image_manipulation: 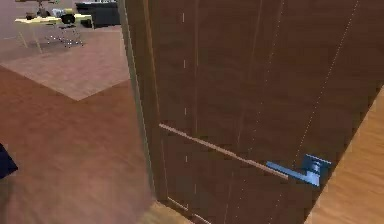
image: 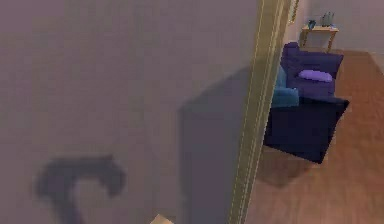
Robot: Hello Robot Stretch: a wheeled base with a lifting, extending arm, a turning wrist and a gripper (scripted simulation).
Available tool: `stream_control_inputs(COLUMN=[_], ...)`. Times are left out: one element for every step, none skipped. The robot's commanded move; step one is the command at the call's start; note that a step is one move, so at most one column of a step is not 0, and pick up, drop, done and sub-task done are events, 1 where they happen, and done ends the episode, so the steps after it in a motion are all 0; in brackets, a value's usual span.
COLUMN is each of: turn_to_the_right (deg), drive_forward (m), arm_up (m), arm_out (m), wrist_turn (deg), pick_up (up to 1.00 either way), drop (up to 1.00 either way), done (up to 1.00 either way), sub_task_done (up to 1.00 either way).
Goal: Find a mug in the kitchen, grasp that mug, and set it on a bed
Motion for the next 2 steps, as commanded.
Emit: stream_control_inputs(turn_to_the_right=[33.0, 0.0], drive_forward=[0.0, 0.6], arm_up=[0.0, 0.0], arm_out=[0.0, 0.0], wrist_turn=[0.0, 0.0], pick_up=[0.0, 0.0], drop=[0.0, 0.0], done=[0.0, 0.0], sub_task_done=[0.0, 0.0])
